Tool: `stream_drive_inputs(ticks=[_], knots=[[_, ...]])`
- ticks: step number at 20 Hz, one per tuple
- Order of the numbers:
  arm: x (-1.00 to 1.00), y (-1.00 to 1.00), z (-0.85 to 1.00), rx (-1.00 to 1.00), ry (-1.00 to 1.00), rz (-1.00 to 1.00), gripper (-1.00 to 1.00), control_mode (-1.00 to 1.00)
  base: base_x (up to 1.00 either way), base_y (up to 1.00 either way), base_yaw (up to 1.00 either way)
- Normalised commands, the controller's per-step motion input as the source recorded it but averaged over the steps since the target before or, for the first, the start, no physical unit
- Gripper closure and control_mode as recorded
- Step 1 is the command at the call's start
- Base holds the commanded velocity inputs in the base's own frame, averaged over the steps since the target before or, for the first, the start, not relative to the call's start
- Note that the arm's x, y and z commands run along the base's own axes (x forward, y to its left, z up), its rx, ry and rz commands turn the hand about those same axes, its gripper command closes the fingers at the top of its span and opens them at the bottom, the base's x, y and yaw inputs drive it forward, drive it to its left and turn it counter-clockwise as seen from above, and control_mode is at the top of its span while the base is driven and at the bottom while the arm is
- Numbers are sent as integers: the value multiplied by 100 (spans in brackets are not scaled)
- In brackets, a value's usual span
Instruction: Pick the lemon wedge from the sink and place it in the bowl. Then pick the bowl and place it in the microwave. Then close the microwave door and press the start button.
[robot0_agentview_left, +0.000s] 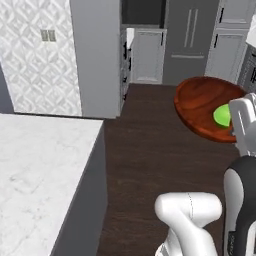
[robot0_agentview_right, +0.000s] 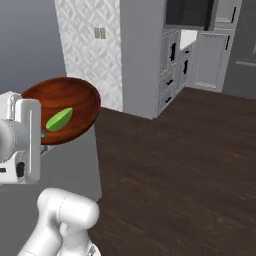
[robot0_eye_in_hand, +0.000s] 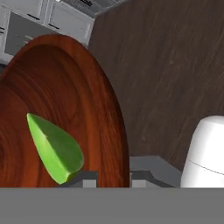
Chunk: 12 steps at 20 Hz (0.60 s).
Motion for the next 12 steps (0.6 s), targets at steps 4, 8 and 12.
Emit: stream_drive_inputs(ticks=[4, 8, 12], knots=[[0, 0, 0, 0, 0, 0, 100, 100, 69, -70, -38], [0, 0, 0, 0, 0, 0, 100, 100, 100, -91, -11], [0, 0, 0, 0, 0, 0, 100, 100, 100, -76, -5]])
